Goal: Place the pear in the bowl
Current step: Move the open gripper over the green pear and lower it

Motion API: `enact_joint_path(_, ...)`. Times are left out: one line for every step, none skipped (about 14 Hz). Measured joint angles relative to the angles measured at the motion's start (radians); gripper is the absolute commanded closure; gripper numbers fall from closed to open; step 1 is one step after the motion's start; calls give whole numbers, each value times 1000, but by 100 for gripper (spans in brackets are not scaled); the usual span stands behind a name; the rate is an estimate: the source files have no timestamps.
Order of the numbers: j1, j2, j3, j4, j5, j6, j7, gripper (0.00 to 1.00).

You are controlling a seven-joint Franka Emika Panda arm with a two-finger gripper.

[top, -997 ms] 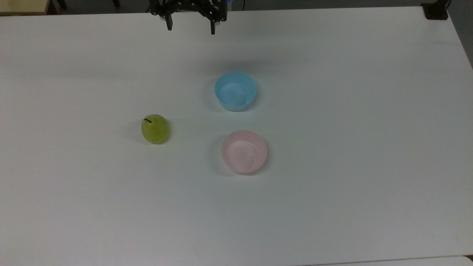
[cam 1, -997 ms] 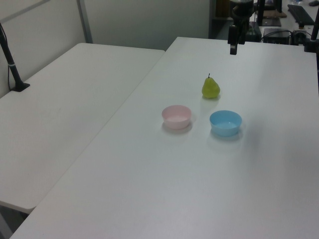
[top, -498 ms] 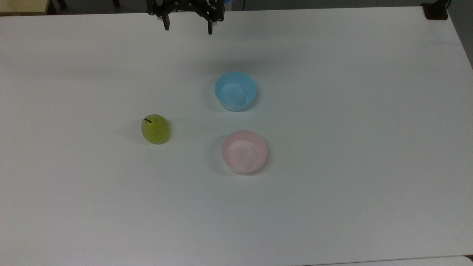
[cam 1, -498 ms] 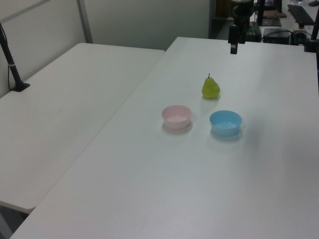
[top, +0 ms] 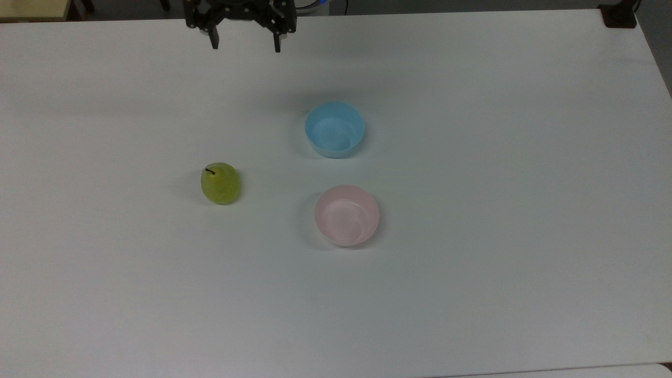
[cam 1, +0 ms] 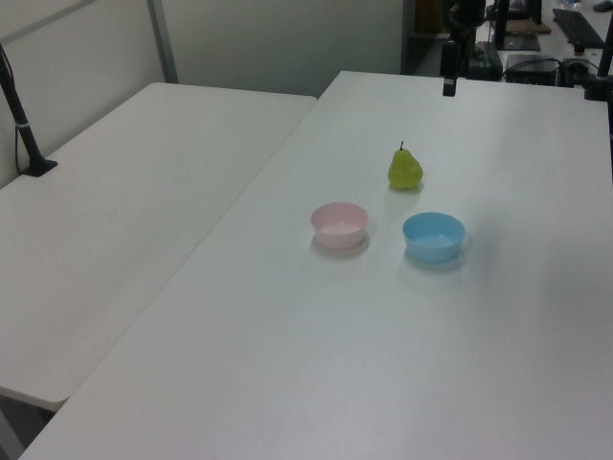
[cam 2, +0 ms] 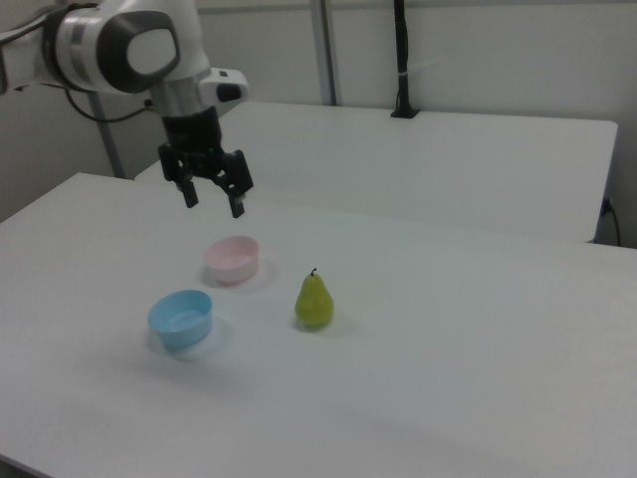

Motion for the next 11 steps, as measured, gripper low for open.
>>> enact_joint_path(-20, 33, 0, 26, 0, 1, -17, 0)
enact_joint_path(-37, 68, -1, 51, 0, 2, -37, 0)
enact_joint_path(-49, 101, -1, 70, 0, 16, -54, 0)
enact_joint_path(-56, 122, -1, 79, 0, 42, -57, 0)
enact_joint_path(-63, 144, -1, 85, 0, 77, -58, 0)
enact_joint_path(-68, 160, -1, 86, 0, 96, -58, 0)
enact_joint_path(-72, 180, -1, 86, 0, 120, -58, 0)
enact_joint_path(-73, 199, -1, 86, 0, 141, -59, 0)
enact_joint_path(-73, 222, -1, 86, 0, 166, -59, 0)
enact_joint_path(-73, 237, -1, 85, 0, 182, -59, 0)
enact_joint_path(-73, 259, -1, 85, -4, 200, -59, 0)
